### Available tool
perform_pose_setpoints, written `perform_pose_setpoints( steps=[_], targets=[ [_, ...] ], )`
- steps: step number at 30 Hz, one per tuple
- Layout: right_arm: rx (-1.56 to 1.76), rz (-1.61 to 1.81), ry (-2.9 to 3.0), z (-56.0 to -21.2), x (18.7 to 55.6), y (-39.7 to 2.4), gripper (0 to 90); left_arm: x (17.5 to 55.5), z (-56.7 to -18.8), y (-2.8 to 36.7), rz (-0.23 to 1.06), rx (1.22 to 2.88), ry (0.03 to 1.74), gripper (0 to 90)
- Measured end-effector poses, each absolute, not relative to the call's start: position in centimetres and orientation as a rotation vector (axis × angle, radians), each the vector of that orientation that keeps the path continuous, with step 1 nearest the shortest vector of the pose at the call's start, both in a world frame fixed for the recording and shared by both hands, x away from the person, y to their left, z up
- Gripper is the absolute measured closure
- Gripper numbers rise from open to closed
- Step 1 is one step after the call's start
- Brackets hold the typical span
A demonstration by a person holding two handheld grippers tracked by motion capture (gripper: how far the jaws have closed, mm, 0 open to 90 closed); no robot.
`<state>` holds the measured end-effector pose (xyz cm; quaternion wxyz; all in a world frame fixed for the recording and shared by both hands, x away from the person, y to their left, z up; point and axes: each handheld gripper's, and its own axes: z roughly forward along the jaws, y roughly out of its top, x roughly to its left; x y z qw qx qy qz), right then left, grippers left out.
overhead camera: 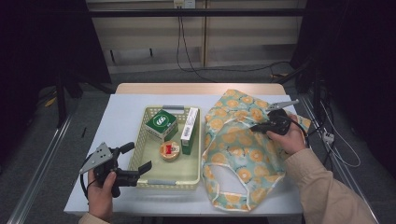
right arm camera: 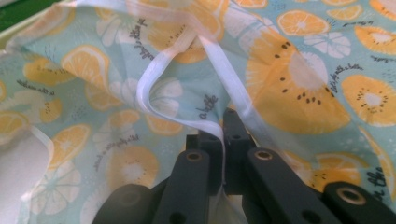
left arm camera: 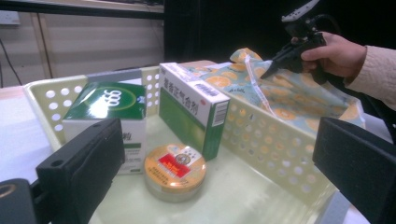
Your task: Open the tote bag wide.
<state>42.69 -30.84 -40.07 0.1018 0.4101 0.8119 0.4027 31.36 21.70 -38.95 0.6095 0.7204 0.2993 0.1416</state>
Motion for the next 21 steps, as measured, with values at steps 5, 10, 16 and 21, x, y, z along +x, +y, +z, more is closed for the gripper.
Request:
perform_pose_setpoints(
  steps=[5,10,16,21],
  targets=[
    [1.216,1.191,2.394,-38.6,43.0,-31.2,89.7,32.1,-37.8,20.6,0.316,1.675,0.680,2.3],
    [1.216,1.176,2.395,-37.5,43.4,-31.2,89.7,33.1,-36.7,18.9,0.291,1.697,0.662,2.7],
    [1.214,1.161,2.404,-37.3,43.6,-31.0,89.6,34.3,-36.0,17.6,0.282,1.732,0.646,2.7],
    [1.216,1.163,2.409,-37.2,43.6,-30.9,89.6,35.3,-36.0,16.5,0.259,1.758,0.650,2.8]
  ],
)
